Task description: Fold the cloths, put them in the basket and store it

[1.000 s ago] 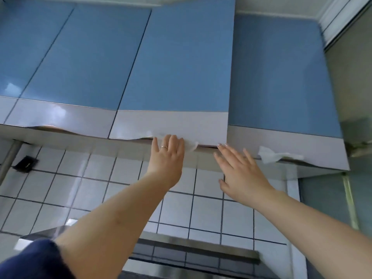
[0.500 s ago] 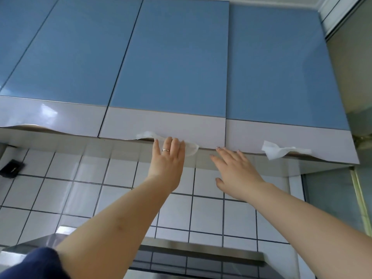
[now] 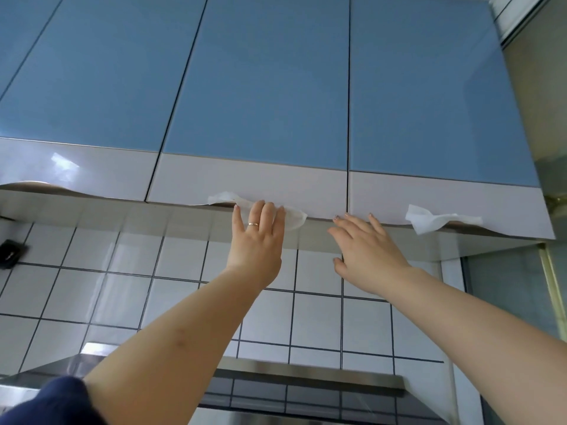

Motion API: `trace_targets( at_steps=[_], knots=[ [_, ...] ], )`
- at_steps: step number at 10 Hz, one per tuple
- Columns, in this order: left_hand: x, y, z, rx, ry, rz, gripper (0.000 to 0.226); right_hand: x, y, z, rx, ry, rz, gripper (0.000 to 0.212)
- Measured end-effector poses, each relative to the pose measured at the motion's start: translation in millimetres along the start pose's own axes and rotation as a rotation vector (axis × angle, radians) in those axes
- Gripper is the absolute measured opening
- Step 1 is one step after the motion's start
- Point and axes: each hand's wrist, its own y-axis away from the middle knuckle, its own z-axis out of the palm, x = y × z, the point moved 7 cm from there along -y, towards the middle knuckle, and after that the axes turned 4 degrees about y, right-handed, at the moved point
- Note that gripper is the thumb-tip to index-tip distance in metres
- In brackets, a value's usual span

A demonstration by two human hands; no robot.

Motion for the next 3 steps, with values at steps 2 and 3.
trace_targets(
  at_steps=[2,3],
  knots=[
    [-13.2,-0.5,-18.4,-0.004,0.186,0.049,0.077,-7.3,0.1,-5.1,-0.014,-0.059,0.026,0.057],
    [-33.1,18.3,-29.1,0.065,0.437,0.025,0.071,-16.4,5.2,-9.9,0.033,-0.146,0.038,0.055]
  ],
)
